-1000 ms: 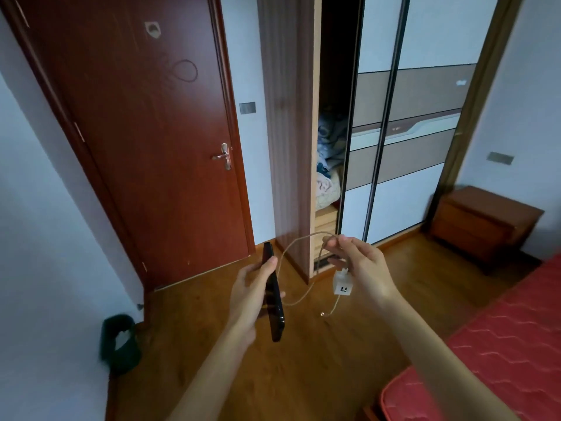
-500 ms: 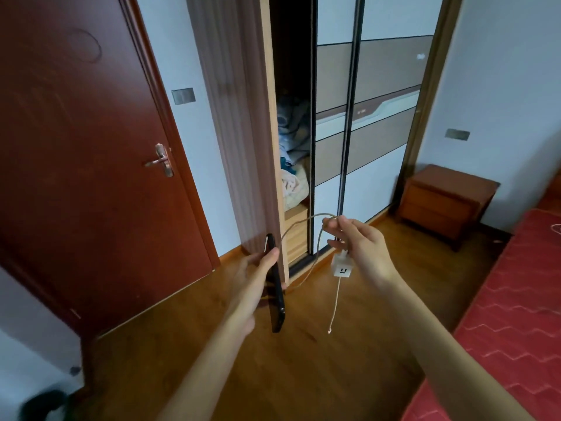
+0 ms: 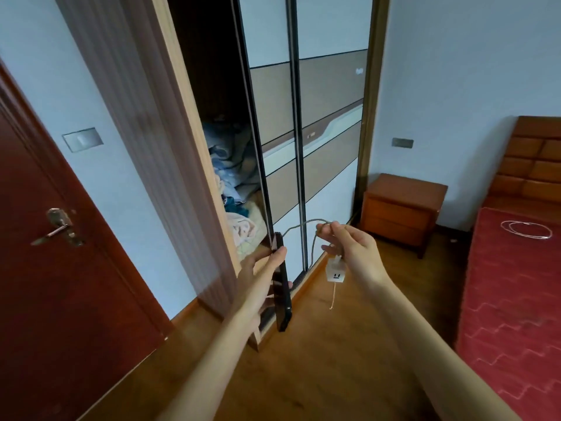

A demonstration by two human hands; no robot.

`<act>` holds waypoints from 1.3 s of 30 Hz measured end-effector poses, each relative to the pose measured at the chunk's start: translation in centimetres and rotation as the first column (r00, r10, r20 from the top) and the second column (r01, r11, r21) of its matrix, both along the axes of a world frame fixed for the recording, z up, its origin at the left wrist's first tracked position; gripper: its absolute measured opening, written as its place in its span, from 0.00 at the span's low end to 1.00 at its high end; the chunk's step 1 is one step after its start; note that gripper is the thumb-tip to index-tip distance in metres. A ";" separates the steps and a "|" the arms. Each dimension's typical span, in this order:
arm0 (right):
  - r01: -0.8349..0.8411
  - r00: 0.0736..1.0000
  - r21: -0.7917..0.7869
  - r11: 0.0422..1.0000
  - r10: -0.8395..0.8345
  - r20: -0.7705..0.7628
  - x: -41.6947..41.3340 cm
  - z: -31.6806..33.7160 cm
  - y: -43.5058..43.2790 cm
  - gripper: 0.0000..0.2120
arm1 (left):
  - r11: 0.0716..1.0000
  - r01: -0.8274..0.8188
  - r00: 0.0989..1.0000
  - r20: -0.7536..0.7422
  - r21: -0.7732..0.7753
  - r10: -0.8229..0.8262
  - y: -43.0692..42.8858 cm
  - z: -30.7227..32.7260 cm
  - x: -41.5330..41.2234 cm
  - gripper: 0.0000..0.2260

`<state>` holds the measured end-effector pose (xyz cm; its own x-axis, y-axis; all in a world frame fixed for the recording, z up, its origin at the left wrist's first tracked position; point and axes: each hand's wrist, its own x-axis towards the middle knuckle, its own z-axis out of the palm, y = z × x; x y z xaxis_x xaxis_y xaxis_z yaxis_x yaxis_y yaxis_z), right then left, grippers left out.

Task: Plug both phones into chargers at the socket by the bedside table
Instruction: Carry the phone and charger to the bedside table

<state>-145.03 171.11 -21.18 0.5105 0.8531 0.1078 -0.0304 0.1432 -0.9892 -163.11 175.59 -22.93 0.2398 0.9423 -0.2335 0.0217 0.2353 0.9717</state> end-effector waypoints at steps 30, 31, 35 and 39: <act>0.527 0.850 -0.014 0.850 -0.527 -0.003 20.8 1.2 30.1 0.14 | 0.875 0.483 0.875 -0.045 0.035 -0.482 40.3 -1.2 24.1 0.34; 0.530 0.848 -0.005 0.848 -0.530 -0.014 22.1 0.9 30.6 0.14 | 0.873 0.485 0.874 -0.056 0.038 -0.483 40.8 -1.3 25.5 0.34; 0.540 0.842 0.023 0.842 -0.538 -0.042 28.3 0.2 32.3 0.14 | 0.865 0.502 0.862 -0.099 0.030 -0.497 42.7 -1.6 31.8 0.36; 0.560 0.827 0.028 0.828 -0.558 -0.069 34.8 0.7 33.5 0.14 | 0.858 0.514 0.853 -0.121 0.025 -0.507 44.3 -0.6 38.6 0.35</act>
<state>-110.24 204.65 -20.48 0.9049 0.4148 0.0955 0.0134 0.1965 -0.9804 -124.53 219.89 -23.52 0.6672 0.7060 -0.2375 0.2282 0.1098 0.9674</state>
